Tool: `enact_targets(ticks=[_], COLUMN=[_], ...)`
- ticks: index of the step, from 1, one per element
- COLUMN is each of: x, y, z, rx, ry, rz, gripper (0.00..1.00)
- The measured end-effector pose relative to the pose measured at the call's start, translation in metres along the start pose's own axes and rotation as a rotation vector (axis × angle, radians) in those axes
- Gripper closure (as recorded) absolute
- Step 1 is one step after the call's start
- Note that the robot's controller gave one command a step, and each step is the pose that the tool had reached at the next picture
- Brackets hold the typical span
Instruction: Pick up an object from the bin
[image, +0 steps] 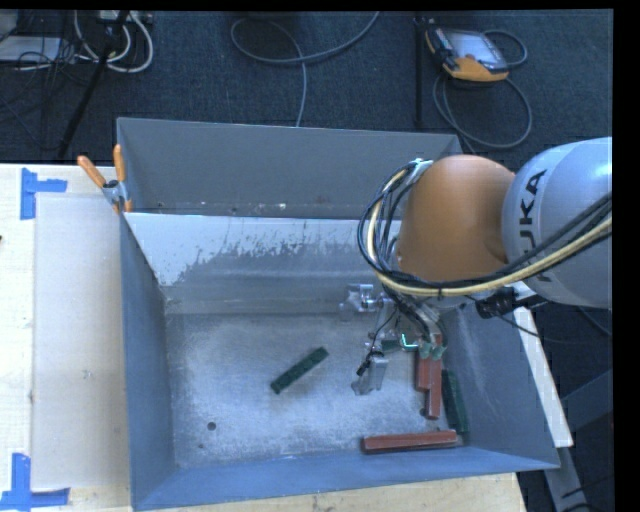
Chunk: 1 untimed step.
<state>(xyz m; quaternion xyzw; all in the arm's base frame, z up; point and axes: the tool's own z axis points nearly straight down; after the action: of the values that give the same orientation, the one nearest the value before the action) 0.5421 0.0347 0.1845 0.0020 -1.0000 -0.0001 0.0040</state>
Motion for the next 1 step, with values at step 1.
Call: enact_targets(ticks=[1], x=[-0.0309], y=[0.0469], z=[0.1193], rx=[0.0], ry=[-0.002], rz=[-0.103], gripper=[0.0])
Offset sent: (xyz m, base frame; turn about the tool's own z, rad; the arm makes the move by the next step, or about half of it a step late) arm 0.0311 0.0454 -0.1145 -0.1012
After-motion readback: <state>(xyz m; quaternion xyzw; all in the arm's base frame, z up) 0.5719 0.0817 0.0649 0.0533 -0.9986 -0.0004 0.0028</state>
